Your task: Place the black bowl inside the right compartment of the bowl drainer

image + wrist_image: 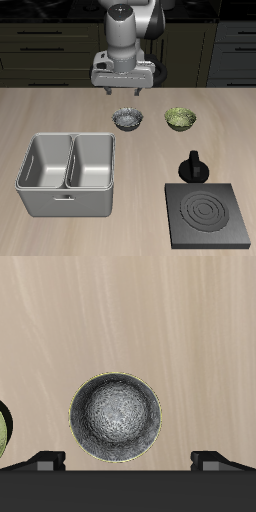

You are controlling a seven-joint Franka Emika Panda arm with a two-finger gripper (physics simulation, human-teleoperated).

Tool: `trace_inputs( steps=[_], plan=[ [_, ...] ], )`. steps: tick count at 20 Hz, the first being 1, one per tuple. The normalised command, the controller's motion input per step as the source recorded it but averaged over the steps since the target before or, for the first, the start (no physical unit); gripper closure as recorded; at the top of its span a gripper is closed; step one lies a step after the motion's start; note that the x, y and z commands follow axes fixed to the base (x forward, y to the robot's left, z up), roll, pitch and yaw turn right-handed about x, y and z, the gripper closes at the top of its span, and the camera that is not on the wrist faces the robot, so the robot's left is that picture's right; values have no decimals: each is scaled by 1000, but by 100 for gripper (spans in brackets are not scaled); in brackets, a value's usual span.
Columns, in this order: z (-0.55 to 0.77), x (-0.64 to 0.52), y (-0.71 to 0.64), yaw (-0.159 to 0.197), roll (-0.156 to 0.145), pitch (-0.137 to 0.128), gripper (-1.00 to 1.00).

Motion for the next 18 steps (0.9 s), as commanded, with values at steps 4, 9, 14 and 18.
trace_inputs(
  steps=[4, 9, 14, 18],
  plan=[
    [-406, 86, 186, -7, 28, 54, -100],
    [-345, 91, 97, -9, 26, 59, -100],
    [-288, 66, 86, -25, 10, 55, -100],
    [-230, 3, 231, -36, 43, 54, -100]
  ],
)
